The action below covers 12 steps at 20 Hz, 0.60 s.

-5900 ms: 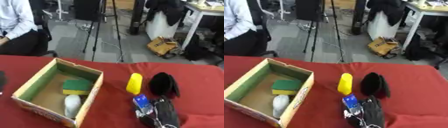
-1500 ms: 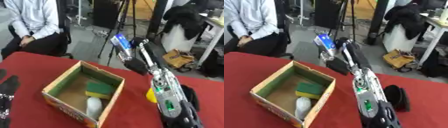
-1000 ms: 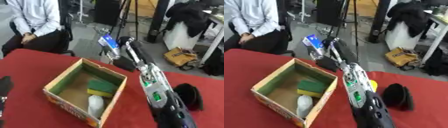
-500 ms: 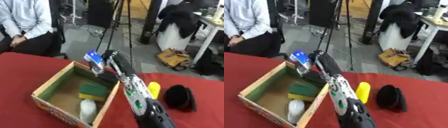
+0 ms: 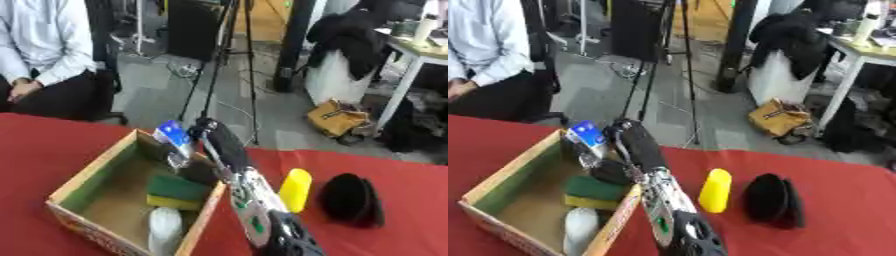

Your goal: Pick up objects on the table and place them in the box.

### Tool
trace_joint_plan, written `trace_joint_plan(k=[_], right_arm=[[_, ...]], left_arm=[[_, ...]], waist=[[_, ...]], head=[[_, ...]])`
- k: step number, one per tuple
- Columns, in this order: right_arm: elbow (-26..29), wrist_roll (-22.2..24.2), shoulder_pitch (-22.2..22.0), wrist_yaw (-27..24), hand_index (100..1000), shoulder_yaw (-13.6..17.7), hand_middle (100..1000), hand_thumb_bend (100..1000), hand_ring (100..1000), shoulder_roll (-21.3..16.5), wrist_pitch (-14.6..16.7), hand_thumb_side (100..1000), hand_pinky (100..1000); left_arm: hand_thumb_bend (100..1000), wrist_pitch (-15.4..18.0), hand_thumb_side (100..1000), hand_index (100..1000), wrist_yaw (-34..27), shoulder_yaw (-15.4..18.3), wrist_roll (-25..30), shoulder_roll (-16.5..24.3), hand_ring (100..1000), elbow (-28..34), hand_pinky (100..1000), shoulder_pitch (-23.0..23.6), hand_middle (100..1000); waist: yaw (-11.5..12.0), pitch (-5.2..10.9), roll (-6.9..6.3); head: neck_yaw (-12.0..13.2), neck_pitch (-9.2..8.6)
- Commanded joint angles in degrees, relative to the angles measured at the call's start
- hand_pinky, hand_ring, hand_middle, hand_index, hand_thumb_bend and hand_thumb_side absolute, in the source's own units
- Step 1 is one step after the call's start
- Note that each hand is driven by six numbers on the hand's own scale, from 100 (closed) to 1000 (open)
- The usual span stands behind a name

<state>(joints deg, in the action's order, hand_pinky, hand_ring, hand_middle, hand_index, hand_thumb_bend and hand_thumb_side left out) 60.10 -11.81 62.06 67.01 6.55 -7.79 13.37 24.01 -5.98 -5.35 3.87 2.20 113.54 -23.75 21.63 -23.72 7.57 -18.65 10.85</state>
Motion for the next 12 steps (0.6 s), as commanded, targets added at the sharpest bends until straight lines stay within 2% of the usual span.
trace_joint_plan(k=[1, 7, 12], right_arm=[[-0.2, -1.57, 1.58, 1.05, 595, -0.1, 442, 274, 869, -0.71, 0.39, 809, 911], [-3.14, -5.84, 2.71, 3.88, 578, -0.44, 437, 259, 860, -0.99, 1.67, 824, 903], [-6.03, -11.14, 3.79, 7.96, 525, -1.14, 424, 187, 839, -1.37, 3.72, 861, 886]], left_arm=[[100, -0.05, 914, 854, -0.42, -0.34, 0.43, -0.24, 945, 1.05, 999, -0.77, 953], [100, 0.03, 913, 854, -1.07, -0.77, 1.0, -0.68, 946, 1.05, 999, -1.14, 953], [100, -0.07, 914, 854, -1.66, -1.33, 1.63, -1.17, 946, 1.05, 1000, -1.34, 954]], waist=[[0.15, 1.0, -0.73], [1.16, 0.65, -0.98], [2.04, 0.46, -1.06]], head=[[-0.64, -0.83], [-1.58, -0.6], [-3.26, -0.37]])
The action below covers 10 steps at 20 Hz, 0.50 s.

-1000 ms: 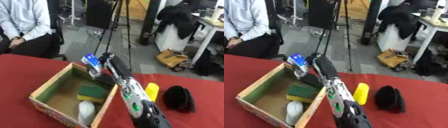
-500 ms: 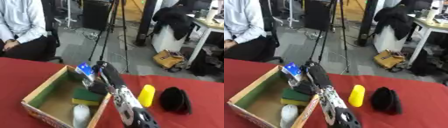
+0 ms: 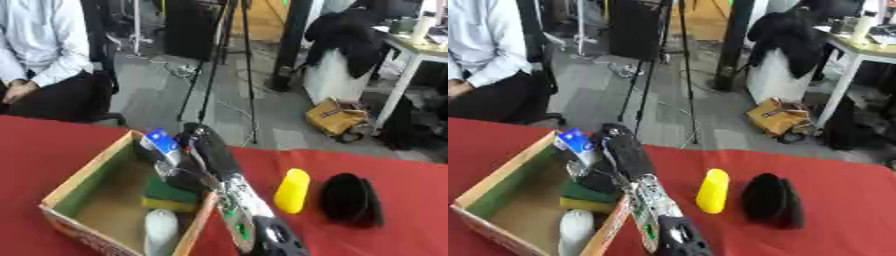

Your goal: Pick up objects on the table and place them in the box.

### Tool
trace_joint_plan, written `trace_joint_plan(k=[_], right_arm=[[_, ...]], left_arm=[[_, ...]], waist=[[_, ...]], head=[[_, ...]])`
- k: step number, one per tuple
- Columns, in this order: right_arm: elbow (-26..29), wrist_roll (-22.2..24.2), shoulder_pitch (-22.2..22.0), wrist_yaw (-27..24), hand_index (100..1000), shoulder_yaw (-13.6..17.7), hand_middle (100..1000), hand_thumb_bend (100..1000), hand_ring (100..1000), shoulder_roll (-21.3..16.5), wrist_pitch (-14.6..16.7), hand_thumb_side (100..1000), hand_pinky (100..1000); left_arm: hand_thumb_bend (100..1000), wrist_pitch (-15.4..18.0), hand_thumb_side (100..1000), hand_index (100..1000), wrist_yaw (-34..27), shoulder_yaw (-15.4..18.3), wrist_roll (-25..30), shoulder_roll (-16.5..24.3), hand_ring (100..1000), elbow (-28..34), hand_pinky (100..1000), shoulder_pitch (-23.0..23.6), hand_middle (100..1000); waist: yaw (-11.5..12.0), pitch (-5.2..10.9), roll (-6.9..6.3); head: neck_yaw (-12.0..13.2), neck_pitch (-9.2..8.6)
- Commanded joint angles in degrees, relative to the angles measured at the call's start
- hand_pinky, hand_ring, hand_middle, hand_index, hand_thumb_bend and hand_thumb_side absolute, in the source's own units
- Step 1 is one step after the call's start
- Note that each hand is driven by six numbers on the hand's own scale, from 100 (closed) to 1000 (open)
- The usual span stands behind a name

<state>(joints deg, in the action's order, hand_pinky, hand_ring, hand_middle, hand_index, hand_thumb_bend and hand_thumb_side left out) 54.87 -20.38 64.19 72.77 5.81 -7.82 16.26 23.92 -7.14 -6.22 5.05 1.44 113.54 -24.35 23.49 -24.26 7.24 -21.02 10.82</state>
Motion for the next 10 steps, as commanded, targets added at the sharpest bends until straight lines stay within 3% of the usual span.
trace_joint_plan(k=[1, 10], right_arm=[[-1.86, -4.13, 1.97, 3.65, 525, -0.66, 424, 187, 839, -1.61, 1.45, 861, 886], [-10.06, -15.15, 3.18, 12.0, 523, -0.5, 445, 197, 843, -2.37, 2.4, 903, 881]], left_arm=[[100, -0.04, 914, 854, -0.69, -0.7, 0.66, -0.54, 946, 1.05, 1000, -0.78, 954], [100, -0.32, 917, 853, -1.66, -1.12, 1.76, -0.78, 949, 1.05, 1000, -0.79, 956]], waist=[[0.47, 0.98, -0.74], [1.12, 0.67, -0.77]], head=[[-1.45, -0.22], [-2.93, -0.45]])
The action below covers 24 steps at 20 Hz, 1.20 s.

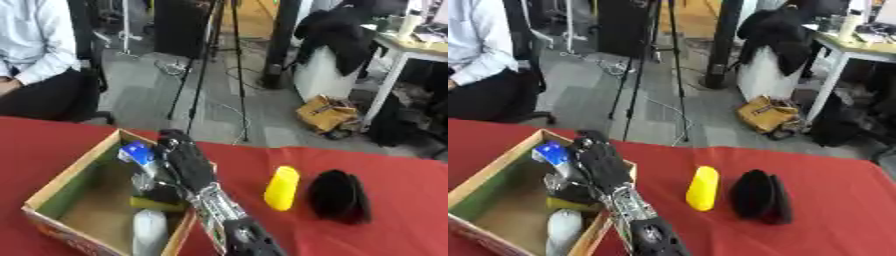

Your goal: Pick up objects on the table and place them in the box.

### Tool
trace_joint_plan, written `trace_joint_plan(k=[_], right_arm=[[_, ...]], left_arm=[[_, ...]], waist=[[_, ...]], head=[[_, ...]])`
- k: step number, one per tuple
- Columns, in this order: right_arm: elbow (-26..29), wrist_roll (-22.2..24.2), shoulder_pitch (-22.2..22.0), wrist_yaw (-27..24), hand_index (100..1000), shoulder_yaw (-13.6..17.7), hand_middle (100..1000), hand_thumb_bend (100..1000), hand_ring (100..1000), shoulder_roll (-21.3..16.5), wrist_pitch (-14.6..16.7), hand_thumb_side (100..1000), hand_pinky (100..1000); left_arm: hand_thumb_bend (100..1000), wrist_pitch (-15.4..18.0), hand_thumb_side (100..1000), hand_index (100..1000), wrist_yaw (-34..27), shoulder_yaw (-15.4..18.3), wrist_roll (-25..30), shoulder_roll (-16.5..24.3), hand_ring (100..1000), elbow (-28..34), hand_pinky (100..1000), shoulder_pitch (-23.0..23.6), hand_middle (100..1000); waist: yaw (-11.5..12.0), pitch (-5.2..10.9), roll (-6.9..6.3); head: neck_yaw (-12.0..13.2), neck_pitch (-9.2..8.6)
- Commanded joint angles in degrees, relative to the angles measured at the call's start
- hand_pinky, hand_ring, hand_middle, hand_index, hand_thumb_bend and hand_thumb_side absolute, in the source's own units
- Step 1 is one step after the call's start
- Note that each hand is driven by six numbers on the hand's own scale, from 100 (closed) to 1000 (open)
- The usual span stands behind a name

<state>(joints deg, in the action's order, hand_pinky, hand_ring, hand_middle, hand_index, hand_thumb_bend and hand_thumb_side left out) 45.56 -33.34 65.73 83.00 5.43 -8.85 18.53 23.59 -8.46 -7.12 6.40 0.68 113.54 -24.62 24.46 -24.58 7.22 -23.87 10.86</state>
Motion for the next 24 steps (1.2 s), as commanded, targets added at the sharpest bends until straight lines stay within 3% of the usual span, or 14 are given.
trace_joint_plan(k=[1, 3, 5, 7, 8, 20, 24], right_arm=[[-1.19, -2.76, 1.72, 2.21, 531, -0.1, 453, 208, 848, -1.43, 0.14, 920, 882], [-2.15, -2.99, 1.82, 3.25, 617, -0.25, 576, 321, 895, -1.57, 0.13, 1000, 898], [-3.02, -2.06, 1.88, 4.1, 726, -0.33, 748, 413, 947, -1.57, 0.2, 1000, 918], [-3.36, -0.91, 1.97, 4.47, 737, -0.28, 766, 422, 952, -1.56, 0.43, 1000, 920], [-3.35, -0.53, 1.99, 4.52, 788, -0.23, 826, 447, 975, -1.56, 0.51, 1000, 930], [-0.84, 0.4, 1.86, 2.65, 811, -0.32, 850, 457, 987, -1.5, 1.4, 1000, 938], [6.75, 0.23, 0.69, -4.16, 829, -0.38, 852, 451, 996, -1.58, 2.28, 1000, 954]], left_arm=[[100, 0.01, 917, 853, -0.37, -0.21, 0.43, -0.02, 949, 1.05, 1000, -0.51, 956], [100, 0.0, 917, 853, -0.43, -0.18, 0.47, 0.0, 949, 1.05, 1000, -0.5, 956], [100, -0.02, 917, 852, -0.45, -0.18, 0.52, 0.01, 949, 1.05, 1000, -0.48, 956], [100, -0.04, 917, 852, -0.46, -0.19, 0.59, 0.01, 949, 1.05, 1000, -0.46, 956], [100, -0.04, 917, 851, -0.47, -0.19, 0.62, 0.01, 949, 1.05, 1000, -0.45, 956], [100, -0.11, 918, 850, -0.52, -0.04, 0.84, -0.01, 948, 1.05, 1000, -0.4, 956], [100, 0.09, 917, 851, -0.07, 0.7, 0.29, 0.3, 947, 1.05, 1000, -0.51, 955]], waist=[[0.17, 0.99, -0.75], [0.18, 0.97, -0.74], [0.18, 0.96, -0.74], [0.17, 0.95, -0.74], [0.17, 0.95, -0.74], [-0.46, 0.99, -0.73], [-1.64, 0.94, -0.75]], head=[[0.03, -0.57], [0.17, -0.71], [0.36, -0.8], [0.49, -0.84], [0.52, -0.83], [1.43, -0.58], [3.05, -0.64]])
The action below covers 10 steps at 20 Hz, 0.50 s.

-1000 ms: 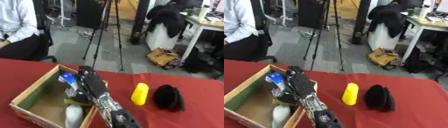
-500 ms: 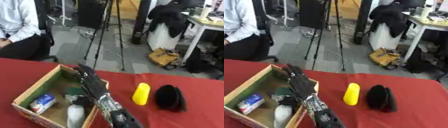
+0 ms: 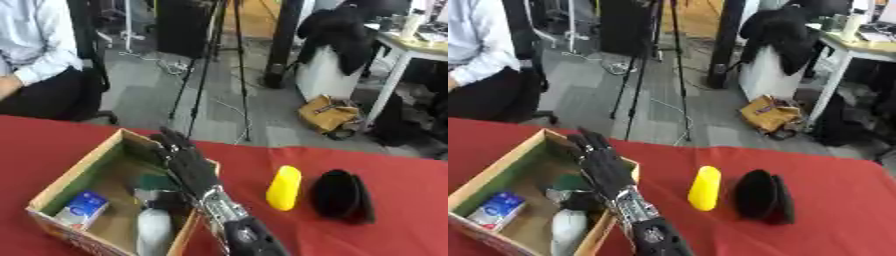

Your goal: Pick up objects on the table and place them in the box.

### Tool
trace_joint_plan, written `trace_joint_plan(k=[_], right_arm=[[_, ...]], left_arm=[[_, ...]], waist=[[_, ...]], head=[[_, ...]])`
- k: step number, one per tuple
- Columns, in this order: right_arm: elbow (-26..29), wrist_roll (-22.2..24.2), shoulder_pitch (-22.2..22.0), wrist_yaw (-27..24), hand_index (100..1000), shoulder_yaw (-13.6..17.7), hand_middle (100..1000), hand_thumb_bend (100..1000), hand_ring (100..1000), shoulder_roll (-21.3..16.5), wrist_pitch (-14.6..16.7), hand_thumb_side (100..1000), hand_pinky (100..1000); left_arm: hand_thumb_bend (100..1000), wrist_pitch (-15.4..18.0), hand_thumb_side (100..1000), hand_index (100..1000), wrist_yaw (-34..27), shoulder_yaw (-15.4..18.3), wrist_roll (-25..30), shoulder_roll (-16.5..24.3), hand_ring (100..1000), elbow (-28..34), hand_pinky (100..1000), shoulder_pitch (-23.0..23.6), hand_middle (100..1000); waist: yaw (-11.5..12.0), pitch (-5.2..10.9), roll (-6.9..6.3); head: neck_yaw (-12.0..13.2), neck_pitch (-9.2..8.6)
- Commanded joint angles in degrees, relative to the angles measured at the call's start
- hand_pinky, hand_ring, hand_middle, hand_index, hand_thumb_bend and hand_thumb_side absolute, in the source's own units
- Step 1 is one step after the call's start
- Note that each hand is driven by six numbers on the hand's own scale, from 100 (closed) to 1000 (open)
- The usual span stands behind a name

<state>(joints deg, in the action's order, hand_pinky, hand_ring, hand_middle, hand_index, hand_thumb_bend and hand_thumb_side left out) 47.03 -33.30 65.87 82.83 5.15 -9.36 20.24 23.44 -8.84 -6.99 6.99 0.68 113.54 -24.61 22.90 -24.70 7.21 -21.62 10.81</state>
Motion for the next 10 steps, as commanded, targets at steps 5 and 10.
trace_joint_plan(k=[5, 10], right_arm=[[25.93, 4.94, -3.28, -21.96, 866, -0.07, 852, 338, 1000, -2.13, -3.38, 1000, 976], [47.44, 12.58, -7.29, -38.6, 871, -1.02, 845, 265, 1000, -3.99, -12.29, 1000, 982]], left_arm=[[100, 0.49, 912, 851, 1.1, 1.28, -1.24, 0.77, 946, 1.05, 998, -0.57, 954], [100, 0.67, 907, 851, 1.9, 1.87, -2.1, 1.28, 945, 1.05, 998, -0.52, 953]], waist=[[-1.97, 1.35, -0.86], [-3.68, 1.64, -1.28]], head=[[4.75, -0.14], [7.36, 0.34]])
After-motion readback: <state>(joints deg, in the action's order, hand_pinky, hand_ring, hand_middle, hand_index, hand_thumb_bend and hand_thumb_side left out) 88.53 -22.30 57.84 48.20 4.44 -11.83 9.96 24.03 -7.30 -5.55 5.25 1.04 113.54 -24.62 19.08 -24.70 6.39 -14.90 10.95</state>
